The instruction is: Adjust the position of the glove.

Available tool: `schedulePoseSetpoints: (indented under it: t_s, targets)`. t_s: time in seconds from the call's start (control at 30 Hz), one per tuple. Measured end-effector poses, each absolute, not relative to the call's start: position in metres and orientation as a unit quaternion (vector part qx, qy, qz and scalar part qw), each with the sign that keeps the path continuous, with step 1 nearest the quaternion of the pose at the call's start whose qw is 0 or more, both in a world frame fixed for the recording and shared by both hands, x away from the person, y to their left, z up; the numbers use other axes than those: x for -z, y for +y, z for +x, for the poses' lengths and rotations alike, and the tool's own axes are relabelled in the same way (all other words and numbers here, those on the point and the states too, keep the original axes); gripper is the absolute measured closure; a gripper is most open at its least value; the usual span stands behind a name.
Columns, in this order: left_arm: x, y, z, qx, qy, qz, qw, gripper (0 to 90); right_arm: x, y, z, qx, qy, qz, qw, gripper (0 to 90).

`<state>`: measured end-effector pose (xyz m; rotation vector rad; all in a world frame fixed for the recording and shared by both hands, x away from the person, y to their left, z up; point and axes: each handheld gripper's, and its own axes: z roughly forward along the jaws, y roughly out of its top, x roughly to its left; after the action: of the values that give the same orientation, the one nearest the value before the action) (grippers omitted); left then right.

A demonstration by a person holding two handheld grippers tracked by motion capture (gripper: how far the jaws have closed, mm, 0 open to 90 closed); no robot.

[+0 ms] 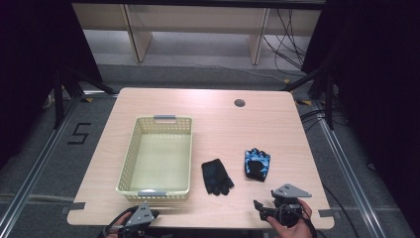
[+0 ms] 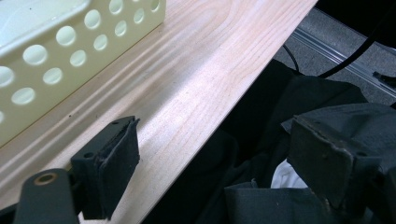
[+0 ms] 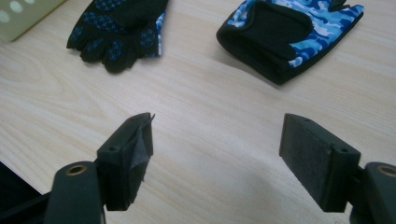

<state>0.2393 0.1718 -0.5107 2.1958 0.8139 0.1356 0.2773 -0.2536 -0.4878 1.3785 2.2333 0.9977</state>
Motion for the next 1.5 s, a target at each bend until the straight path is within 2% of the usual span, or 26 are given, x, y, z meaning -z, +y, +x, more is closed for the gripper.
schedulePoseSetpoints:
  t_s: [0.1, 0.13, 0.23, 0.3, 0.67, 0.9, 1.23, 1.5]
  targets:
    - [0.511, 0.171, 0.238, -0.046, 0.325, 0.858, 0.394, 16.2, 0.489, -0.254, 0.278, -0.357, 0.785, 0.477, 0.170, 29.5]
    - [0.511, 0.171, 0.238, -0.046, 0.325, 0.858, 0.394, 16.2, 0.489, -0.253, 0.278, -0.361, 0.789, 0.468, 0.168, 37.0]
    - [0.511, 0.171, 0.238, -0.046, 0.325, 0.858, 0.395, 16.2, 0.488, -0.253, 0.278, -0.360, 0.790, 0.468, 0.167, 36.7]
    - [0.511, 0.172, 0.240, -0.053, 0.319, 0.864, 0.385, 16.2, 0.486, -0.253, 0.278, -0.372, 0.783, 0.470, 0.164, 39.9]
    - [0.511, 0.171, 0.240, -0.051, 0.322, 0.862, 0.387, 16.2, 0.478, -0.238, 0.292, -0.382, 0.794, 0.441, 0.172, 43.1]
    - [0.511, 0.171, 0.240, -0.050, 0.324, 0.861, 0.388, 16.2, 0.475, -0.223, 0.301, -0.379, 0.801, 0.434, 0.160, 43.0]
    - [0.510, 0.172, 0.241, -0.053, 0.321, 0.860, 0.394, 16.2, 0.472, -0.185, 0.331, -0.379, 0.818, 0.407, 0.148, 44.8]
    - [0.511, 0.172, 0.240, -0.057, 0.327, 0.859, 0.390, 16.2, 0.474, -0.161, 0.361, -0.352, 0.830, 0.412, 0.135, 50.7]
